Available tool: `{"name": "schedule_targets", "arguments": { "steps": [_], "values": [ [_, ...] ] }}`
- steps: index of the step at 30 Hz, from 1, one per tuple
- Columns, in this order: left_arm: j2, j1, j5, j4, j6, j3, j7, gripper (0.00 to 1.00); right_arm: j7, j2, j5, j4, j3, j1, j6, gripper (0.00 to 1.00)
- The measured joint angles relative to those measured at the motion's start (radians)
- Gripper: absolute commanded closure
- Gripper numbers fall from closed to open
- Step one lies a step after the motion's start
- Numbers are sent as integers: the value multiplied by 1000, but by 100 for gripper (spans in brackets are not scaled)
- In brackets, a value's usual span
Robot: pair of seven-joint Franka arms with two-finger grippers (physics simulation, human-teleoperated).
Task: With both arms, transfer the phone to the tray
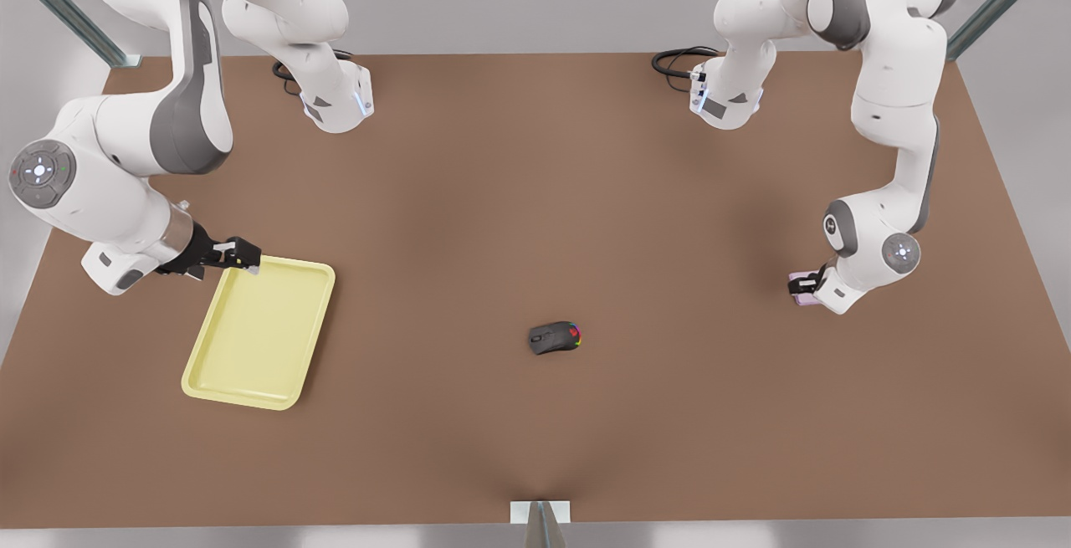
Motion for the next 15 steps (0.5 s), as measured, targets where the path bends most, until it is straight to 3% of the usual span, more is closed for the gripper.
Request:
{"name": "schedule_targets", "arguments": {
  "steps": [2, 5, 8, 12, 15],
  "values": [
    [-28, -38, 0, 2, -15, -4, -21, 29, 0, 3, -1, 0, 0, 0, 2, 0],
    [-68, -226, -1, 87, -88, -18, -85, 29, -1, 8, -1, 1, 0, 0, 4, 0],
    [-15, -419, -2, 319, -229, -37, -184, 29, -1, 13, -1, 4, 0, 0, 6, 0],
    [155, -711, -36, 677, -429, -41, -365, 29, -1, 34, -4, 6, 0, 3, 19, 0],
    [275, -849, -95, 874, -528, -47, -513, 29, -1, 35, -4, 6, 0, 3, 26, 0]
  ]
}}
